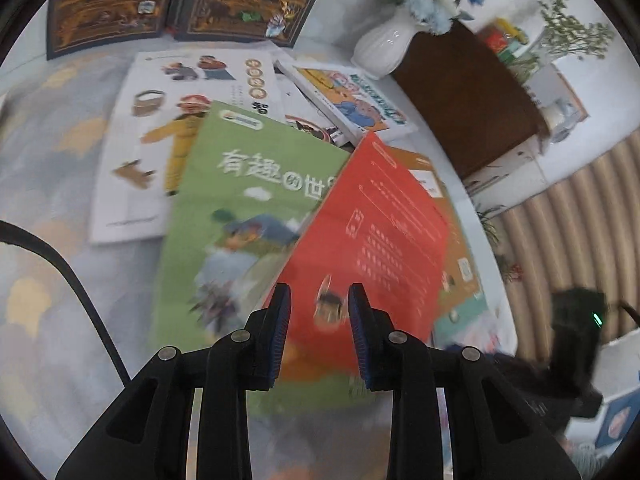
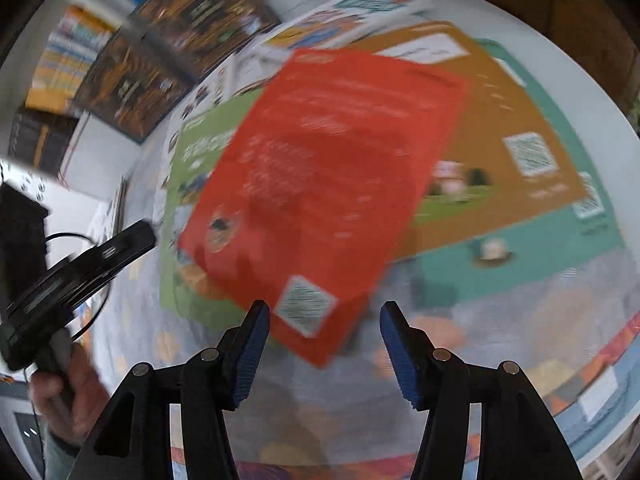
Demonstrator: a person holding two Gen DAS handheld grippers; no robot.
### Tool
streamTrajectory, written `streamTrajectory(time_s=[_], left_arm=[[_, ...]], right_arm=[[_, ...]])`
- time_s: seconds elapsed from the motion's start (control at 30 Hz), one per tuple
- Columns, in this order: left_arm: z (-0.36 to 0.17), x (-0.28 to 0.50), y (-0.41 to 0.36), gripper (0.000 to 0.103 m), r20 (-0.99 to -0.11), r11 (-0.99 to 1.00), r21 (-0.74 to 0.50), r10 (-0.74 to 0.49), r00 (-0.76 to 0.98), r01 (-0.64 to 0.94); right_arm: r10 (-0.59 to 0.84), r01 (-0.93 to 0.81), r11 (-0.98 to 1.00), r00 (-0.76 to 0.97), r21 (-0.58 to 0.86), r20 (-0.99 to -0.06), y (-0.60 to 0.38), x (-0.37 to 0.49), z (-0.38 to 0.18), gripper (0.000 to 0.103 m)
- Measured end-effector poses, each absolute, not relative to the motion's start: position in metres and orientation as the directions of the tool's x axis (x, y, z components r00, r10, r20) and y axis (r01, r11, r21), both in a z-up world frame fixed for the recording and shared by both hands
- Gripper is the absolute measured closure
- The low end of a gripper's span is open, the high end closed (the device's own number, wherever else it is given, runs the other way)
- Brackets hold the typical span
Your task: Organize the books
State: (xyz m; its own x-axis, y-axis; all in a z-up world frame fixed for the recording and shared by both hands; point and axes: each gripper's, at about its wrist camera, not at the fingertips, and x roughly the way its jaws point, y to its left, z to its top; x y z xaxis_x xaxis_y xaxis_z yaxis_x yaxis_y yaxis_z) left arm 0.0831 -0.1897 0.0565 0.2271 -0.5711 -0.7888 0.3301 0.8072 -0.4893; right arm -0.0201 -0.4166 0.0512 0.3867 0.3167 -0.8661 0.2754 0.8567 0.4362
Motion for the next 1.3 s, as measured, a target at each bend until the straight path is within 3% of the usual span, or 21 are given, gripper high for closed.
streamTrajectory(time_s=[0.13,0.2,0.3,0.87,1.0,1.2,1.3], left_arm=[[0.046,0.092,-0.204,0.076,-0.816,0.852,-0.448,-0.514,0.265,0.273],[0.045,0.094,-0.208,0.076,-0.821,0.866,-0.431,-0.492,0.289,0.253],[0.044,0.096,-0.211,0.075,-0.830,0.877,-0.420,-0.475,0.290,0.234],[0.024,-0.006,-0.181,0.073,-0.848,0.879,-0.455,-0.476,0.233,0.143],[0.017,-0.019,-0.169,0.073,-0.834,0.869,-0.486,-0.494,0.248,0.094],[0.011,-0.023,-0.148,0.073,-0.766,0.798,-0.602,-0.587,0.264,0.026],[0.030,-0.028,-0.126,0.074,-0.764,0.817,-0.577,-0.543,0.348,0.006]], right_arm=[[0.333,0.243,0.863,0.386,0.443,-0.860,-0.427,-0.020,0.045,0.050],[0.340,0.217,0.873,0.369,0.436,-0.865,-0.429,-0.017,0.039,0.058],[0.383,0.181,0.867,0.358,0.465,-0.852,-0.430,-0.017,0.029,0.062],[0.525,0.083,0.818,0.294,0.569,-0.799,-0.435,-0.017,0.022,0.061],[0.611,0.033,0.761,0.298,0.647,-0.734,-0.435,-0.022,0.036,0.060],[0.771,-0.184,0.624,0.304,0.760,-0.560,-0.405,-0.022,0.102,0.060],[0.794,-0.284,0.605,0.285,0.744,-0.536,-0.363,-0.016,0.129,0.060]])
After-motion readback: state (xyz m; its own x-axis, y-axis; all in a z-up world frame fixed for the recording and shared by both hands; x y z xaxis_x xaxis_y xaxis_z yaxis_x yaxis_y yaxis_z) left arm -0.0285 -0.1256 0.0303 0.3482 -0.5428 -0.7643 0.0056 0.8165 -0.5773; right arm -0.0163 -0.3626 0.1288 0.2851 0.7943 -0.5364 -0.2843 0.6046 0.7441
